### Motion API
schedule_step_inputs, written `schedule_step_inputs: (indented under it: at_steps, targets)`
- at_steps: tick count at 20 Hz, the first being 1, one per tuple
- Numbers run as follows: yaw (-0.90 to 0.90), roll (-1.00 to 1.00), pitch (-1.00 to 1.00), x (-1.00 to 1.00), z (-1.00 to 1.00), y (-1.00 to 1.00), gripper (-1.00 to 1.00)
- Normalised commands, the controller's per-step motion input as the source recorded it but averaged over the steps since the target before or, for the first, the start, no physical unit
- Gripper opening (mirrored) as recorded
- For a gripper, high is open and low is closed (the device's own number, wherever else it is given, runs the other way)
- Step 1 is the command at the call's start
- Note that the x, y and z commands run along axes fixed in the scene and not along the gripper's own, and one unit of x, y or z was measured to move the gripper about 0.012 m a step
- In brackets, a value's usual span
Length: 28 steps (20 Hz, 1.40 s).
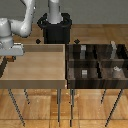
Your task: Place the loaf of bread into the appropriate compartment.
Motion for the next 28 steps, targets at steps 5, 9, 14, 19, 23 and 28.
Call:
schedule_step_inputs:
  at_steps: [5, 9, 14, 19, 23, 28]
  targets:
    - [0.0, 0.0, 0.0, 0.0, 0.0, 0.2, -1.0]
    - [0.0, 0.0, 0.0, 0.0, 0.0, 1.0, -1.0]
    - [0.0, 0.0, 0.0, 0.0, 0.0, 1.0, -1.0]
    - [0.0, 0.0, 0.0, 0.0, 0.0, 1.0, -1.0]
    - [0.0, 0.0, 0.0, 0.0, 0.0, 1.0, -1.0]
    - [0.0, 0.0, 0.0, 0.0, 0.0, 1.0, -1.0]
